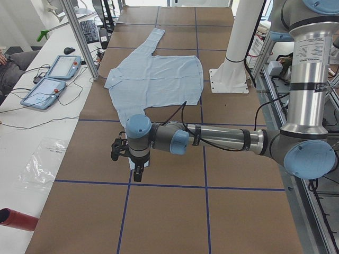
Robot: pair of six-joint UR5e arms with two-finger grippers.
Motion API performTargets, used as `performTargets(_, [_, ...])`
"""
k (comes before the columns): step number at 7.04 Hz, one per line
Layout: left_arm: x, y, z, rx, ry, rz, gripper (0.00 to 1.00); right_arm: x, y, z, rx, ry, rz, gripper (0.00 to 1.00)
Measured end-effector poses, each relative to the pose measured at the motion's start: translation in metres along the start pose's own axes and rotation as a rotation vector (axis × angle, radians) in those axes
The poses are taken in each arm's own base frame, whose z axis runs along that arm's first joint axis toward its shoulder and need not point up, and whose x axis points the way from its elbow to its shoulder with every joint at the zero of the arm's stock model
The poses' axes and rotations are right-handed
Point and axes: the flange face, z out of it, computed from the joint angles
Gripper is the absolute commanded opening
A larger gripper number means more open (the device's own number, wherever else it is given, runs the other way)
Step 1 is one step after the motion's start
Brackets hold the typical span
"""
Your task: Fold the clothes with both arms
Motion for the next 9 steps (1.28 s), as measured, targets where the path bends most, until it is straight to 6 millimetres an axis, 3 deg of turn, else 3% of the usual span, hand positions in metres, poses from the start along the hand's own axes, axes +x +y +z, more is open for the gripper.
performTargets(2, [0.022,-0.012,0.003,0.091,0.041,0.125,1.0,-0.008,-0.01,-0.002,0.013,-0.013,-0.024,1.0])
performTargets(4, [0.031,-0.025,0.007,0.113,0.053,0.166,1.0,-0.023,-0.03,0.02,0.028,-0.022,-0.121,1.0])
performTargets(7, [0.037,-0.031,0.017,0.119,0.062,0.194,1.0,-0.048,-0.097,0.096,0.054,-0.056,-0.288,1.0])
performTargets(9, [0.039,-0.032,0.015,0.125,0.063,0.199,1.0,-0.078,-0.106,0.141,0.091,-0.085,-0.263,1.0])
